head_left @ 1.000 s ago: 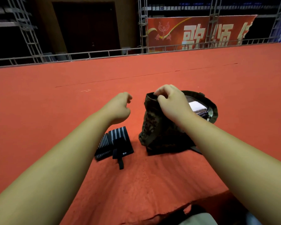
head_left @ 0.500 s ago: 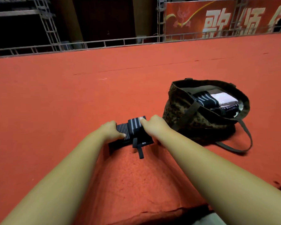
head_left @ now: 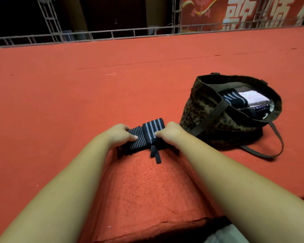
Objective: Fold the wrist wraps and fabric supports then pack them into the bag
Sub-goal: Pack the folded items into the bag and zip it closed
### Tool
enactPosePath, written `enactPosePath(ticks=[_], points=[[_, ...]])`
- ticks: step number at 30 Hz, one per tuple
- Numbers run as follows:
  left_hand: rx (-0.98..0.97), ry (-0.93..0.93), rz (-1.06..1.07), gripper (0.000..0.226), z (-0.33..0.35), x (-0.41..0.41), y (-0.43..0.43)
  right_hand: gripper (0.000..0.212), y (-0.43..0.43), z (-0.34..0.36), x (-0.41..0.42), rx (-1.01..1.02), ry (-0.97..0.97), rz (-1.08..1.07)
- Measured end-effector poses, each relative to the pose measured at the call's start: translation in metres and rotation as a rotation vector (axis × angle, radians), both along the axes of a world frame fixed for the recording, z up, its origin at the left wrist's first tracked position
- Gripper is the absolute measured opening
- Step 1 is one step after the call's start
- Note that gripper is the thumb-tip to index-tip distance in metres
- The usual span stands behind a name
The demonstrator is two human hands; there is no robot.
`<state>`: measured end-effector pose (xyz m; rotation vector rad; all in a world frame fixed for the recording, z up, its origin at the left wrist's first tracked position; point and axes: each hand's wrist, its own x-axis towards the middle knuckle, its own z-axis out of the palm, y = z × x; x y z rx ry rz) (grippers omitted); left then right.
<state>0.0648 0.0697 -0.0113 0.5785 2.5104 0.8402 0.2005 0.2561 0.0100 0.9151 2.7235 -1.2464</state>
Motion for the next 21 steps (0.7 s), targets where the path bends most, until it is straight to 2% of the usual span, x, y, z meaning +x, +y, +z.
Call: enactPosePath(ticks=[7,11,15,17,21], points=[[0.019,-0.009,0.044,0.031,0.007,0.016,-0.008,0.019,0.003,0.006,0.006,-0.191,0.004,-0.013],[0.072,0.005,0.044,0.038,0.01,0.026,-0.018,0.022,-0.001,0.005,0.011,-0.23,0.029,0.018],[0.112,0.035,0.062,0.038,0.015,0.033,-0.026,0.051,-0.011,0.008,0.019,-0.25,0.069,0.039],[0.143,0.03,0.073,0.037,0.017,0.035,-0.031,0.057,-0.016,0.009,0.025,-0.241,0.115,0.043],[0.254,-0.047,0.056,0.037,0.031,0.041,-0.038,0.023,-0.018,0.019,0.038,-0.253,0.246,0.137]])
